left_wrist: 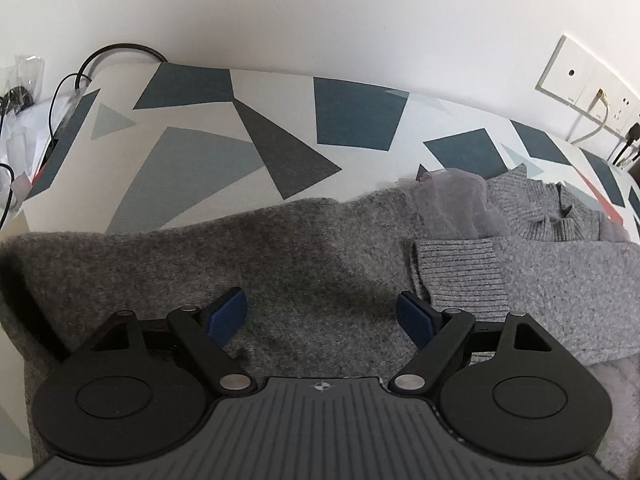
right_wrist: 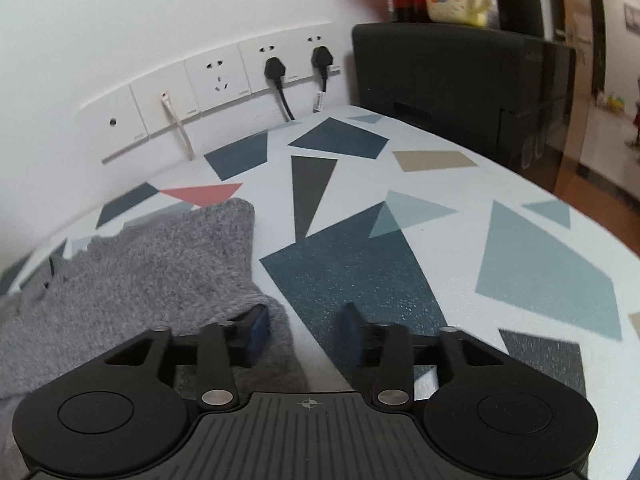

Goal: Fold clothes

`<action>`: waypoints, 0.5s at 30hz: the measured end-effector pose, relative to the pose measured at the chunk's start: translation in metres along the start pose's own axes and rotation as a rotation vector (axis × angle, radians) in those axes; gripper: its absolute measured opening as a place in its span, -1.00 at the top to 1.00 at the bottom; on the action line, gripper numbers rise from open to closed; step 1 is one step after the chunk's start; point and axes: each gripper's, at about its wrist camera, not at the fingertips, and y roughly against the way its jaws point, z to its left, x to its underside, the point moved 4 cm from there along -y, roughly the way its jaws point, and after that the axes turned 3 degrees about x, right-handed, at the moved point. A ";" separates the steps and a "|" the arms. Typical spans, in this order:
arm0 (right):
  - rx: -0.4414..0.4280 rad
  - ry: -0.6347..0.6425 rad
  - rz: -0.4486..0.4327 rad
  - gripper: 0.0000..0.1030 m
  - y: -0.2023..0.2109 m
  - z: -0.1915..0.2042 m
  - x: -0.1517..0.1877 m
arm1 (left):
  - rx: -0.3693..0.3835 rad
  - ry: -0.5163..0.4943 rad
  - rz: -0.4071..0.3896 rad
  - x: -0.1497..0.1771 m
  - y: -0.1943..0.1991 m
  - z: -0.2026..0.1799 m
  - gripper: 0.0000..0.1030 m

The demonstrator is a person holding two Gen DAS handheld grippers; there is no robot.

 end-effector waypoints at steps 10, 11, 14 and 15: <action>-0.196 0.067 -0.074 -0.30 0.034 0.039 -0.039 | 0.043 0.068 -0.009 -0.003 0.009 0.001 -0.63; -0.199 0.016 -0.046 -0.28 0.022 0.040 -0.047 | 0.028 0.064 -0.012 -0.002 0.008 0.002 -0.63; -0.211 -0.154 0.053 -0.16 -0.030 0.037 -0.066 | -0.009 0.071 -0.019 0.000 0.004 0.009 -0.62; -0.193 -0.166 0.074 -0.09 -0.047 0.038 -0.069 | -0.019 0.068 -0.027 0.000 0.004 0.010 -0.62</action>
